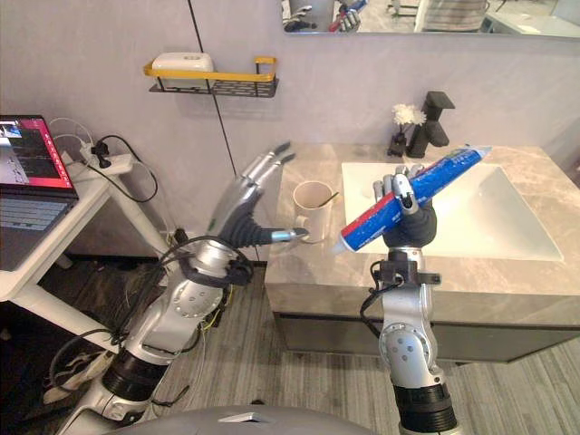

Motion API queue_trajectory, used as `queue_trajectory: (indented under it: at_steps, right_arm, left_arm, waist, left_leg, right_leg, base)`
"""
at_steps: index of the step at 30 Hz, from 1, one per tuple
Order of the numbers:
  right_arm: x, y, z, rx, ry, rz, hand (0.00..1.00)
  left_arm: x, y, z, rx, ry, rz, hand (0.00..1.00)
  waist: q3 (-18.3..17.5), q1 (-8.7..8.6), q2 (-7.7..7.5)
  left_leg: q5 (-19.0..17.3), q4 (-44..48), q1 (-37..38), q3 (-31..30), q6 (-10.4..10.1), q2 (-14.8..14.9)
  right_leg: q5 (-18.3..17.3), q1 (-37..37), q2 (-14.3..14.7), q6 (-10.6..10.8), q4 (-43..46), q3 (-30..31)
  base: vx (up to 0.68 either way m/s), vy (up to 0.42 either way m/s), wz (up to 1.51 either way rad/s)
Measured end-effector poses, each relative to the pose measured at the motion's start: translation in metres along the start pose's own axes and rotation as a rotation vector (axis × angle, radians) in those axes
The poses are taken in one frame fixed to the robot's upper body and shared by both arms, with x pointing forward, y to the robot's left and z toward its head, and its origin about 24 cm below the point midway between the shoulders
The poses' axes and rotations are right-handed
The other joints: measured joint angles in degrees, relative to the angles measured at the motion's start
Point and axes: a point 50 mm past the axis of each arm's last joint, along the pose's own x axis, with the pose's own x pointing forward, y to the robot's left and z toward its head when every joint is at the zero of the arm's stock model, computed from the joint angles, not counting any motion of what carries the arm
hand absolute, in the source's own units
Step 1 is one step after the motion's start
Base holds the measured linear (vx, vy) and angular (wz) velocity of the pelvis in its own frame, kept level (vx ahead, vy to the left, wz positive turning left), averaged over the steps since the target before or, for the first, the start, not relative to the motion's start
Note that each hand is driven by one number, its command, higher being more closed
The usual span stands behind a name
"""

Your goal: Organize washtable

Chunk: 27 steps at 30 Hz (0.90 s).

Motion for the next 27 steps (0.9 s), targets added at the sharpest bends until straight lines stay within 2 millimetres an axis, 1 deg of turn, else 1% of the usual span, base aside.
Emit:
queue_trajectory:
  at_steps: [3, 4, 5, 8, 11, 12, 13, 14, 15, 16, 17, 19, 20, 22, 23, 25, 27]
  right_arm:
    - [0.001, -0.005, 0.011, -0.034, -0.038, -0.012, 1.00]
    - [0.001, -0.006, 0.013, -0.041, -0.048, -0.015, 1.00]
    - [0.002, -0.007, 0.019, -0.060, -0.070, -0.018, 1.00]
    - [0.004, -0.009, 0.028, -0.127, -0.090, -0.018, 1.00]
    - [0.006, -0.010, 0.035, -0.186, -0.107, -0.014, 1.00]
    - [0.010, -0.008, 0.039, -0.203, -0.112, 0.004, 1.00]
    - [0.017, -0.004, 0.042, -0.228, -0.118, 0.034, 1.00]
    - [0.020, -0.002, 0.043, -0.248, -0.121, 0.049, 1.00]
    - [0.025, 0.002, 0.045, -0.270, -0.128, 0.076, 1.00]
    - [0.031, 0.006, 0.050, -0.300, -0.143, 0.102, 1.00]
    - [0.033, 0.006, 0.053, -0.330, -0.151, 0.108, 1.00]
    - [0.043, 0.004, 0.060, -0.416, -0.166, 0.124, 1.00]
    - [0.045, 0.003, 0.062, -0.429, -0.165, 0.125, 1.00]
    - [0.056, 0.000, 0.064, -0.505, -0.157, 0.127, 1.00]
    - [0.059, 0.000, 0.066, -0.521, -0.158, 0.129, 1.00]
    - [0.069, 0.002, 0.071, -0.577, -0.170, 0.133, 1.00]
    - [0.076, 0.005, 0.076, -0.604, -0.187, 0.143, 1.00]
  left_arm:
    - [-0.013, 0.014, -0.011, 0.048, 0.071, 0.046, 0.00]
    - [-0.016, 0.015, -0.013, 0.056, 0.087, 0.049, 0.00]
    - [-0.023, 0.019, -0.019, 0.073, 0.128, 0.056, 0.00]
    - [-0.038, 0.024, -0.028, 0.097, 0.204, 0.065, 0.00]
    - [-0.049, 0.023, -0.032, 0.088, 0.264, 0.067, 0.00]
    - [-0.059, 0.018, -0.038, 0.070, 0.317, 0.043, 0.00]
    - [-0.072, 0.009, -0.050, 0.033, 0.389, 0.002, 0.00]
    - [-0.079, 0.003, -0.056, 0.018, 0.432, -0.021, 0.00]
    - [-0.093, -0.006, -0.067, -0.007, 0.517, -0.060, 0.00]
    - [-0.114, -0.018, -0.080, -0.057, 0.642, -0.096, 0.00]
    - [-0.122, -0.022, -0.084, -0.083, 0.688, -0.107, 0.00]
    - [-0.153, -0.035, -0.094, -0.141, 0.842, -0.159, 0.00]
    - [-0.159, -0.039, -0.097, -0.150, 0.873, -0.178, 0.00]
    - [-0.182, -0.052, -0.103, -0.175, 0.985, -0.245, 0.00]
    - [-0.187, -0.055, -0.104, -0.181, 1.008, -0.260, 0.00]
    - [-0.208, -0.067, -0.105, -0.208, 1.101, -0.319, 0.00]
    - [-0.223, -0.076, -0.104, -0.235, 1.169, -0.356, 0.00]
  waist:
    - [0.05, 0.07, -0.02]
    - [0.05, 0.14, -0.03]
    - [0.08, 0.32, -0.05]
    - [0.21, 0.90, -0.24]
    - [0.56, 1.58, -0.72]
    - [0.80, 1.73, -1.00]
    - [0.99, 1.88, -1.18]
    - [1.04, 1.93, -1.25]
    - [1.16, 1.92, -1.44]
    - [1.43, 1.93, -1.88]
    - [1.56, 1.96, -2.10]
    - [1.87, 2.00, -2.77]
    - [1.89, 2.08, -2.81]
    - [1.90, 2.28, -2.82]
    - [1.91, 2.34, -2.82]
    - [1.91, 2.50, -2.81]
    - [1.91, 2.48, -2.81]
  left_leg:
    - [-0.09, -0.01, -0.06, 0.07, -0.08, 0.02]
    - [-0.10, -0.01, -0.09, 0.07, -0.10, 0.03]
    - [-0.14, -0.01, -0.18, 0.11, -0.13, 0.03]
    - [-0.35, -0.01, -0.41, 0.16, -0.40, 0.08]
    - [-0.35, -0.02, -0.60, 0.13, -0.39, 0.09]
    - [-0.32, -0.02, -0.82, 0.07, -0.34, 0.09]
    - [-0.31, -0.02, -0.85, 0.07, -0.32, 0.08]
    - [-0.32, -0.02, -0.89, 0.07, -0.31, 0.08]
    - [-0.33, -0.02, -0.98, 0.07, -0.32, 0.08]
    - [-0.33, -0.03, -1.20, -0.01, -0.31, 0.07]
    - [-0.33, -0.03, -1.36, -0.02, -0.31, 0.07]
    - [-0.31, -0.02, -2.06, 0.03, -0.29, 0.05]
    - [-0.31, -0.02, -2.20, 0.03, -0.28, 0.00]
    - [-0.31, -0.02, -2.26, 0.03, -0.28, -0.10]
    - [-0.31, -0.02, -2.27, 0.02, -0.29, -0.09]
    - [-0.30, -0.02, -2.27, 0.01, -0.29, -0.06]
    - [-0.30, -0.02, -2.27, 0.03, -0.29, -0.06]
  right_leg:
    - [-0.02, -0.03, 0.00, -0.01, -0.10, 0.00]
    - [-0.03, -0.05, 0.01, -0.01, -0.11, -0.01]
    - [-0.03, -0.09, 0.01, -0.01, -0.21, -0.02]
    - [-0.03, -0.13, 0.05, -0.01, -0.43, -0.08]
    - [-0.03, -0.14, 0.09, -0.01, -0.55, -0.15]
    - [-0.03, -0.19, 0.08, -0.01, -0.61, -0.20]
    - [-0.03, -0.20, 0.08, 0.00, -0.63, -0.23]
    - [-0.03, -0.22, 0.08, 0.00, -0.65, -0.24]
    - [-0.03, -0.29, 0.08, 0.00, -0.70, -0.27]
    - [-0.03, -0.39, 0.09, 0.00, -0.78, -0.33]
    - [-0.03, -0.50, 0.11, 0.00, -0.80, -0.39]
    - [-0.02, -1.21, 0.08, 0.01, -0.74, -0.37]
    - [-0.02, -1.29, 0.04, 0.01, -0.74, -0.39]
    - [-0.02, -1.30, -0.03, 0.01, -0.74, -0.40]
    - [-0.02, -1.30, -0.02, 0.01, -0.75, -0.40]
    - [-0.03, -1.31, 0.02, 0.00, -0.75, -0.41]
    - [-0.03, -1.31, 0.01, 0.00, -0.75, -0.41]
  base:
    - [0.00, 0.000, 0.00]
    - [0.00, 0.000, 0.00]
    - [0.00, 0.000, 0.00]
    - [0.00, 0.000, 0.00]
    - [0.01, -0.005, 0.01]
    - [0.02, -0.011, 0.04]
    - [0.02, -0.009, 0.03]
    - [0.00, 0.000, 0.00]
    - [0.00, 0.000, 0.00]
    - [0.01, -0.007, 0.04]
    - [0.01, -0.005, 0.05]
    - [0.00, 0.000, 0.00]
    - [0.00, 0.000, 0.00]
    - [0.01, 0.001, 0.02]
    - [0.00, 0.000, 0.00]
    - [0.00, 0.000, 0.00]
    - [0.00, 0.000, 0.00]
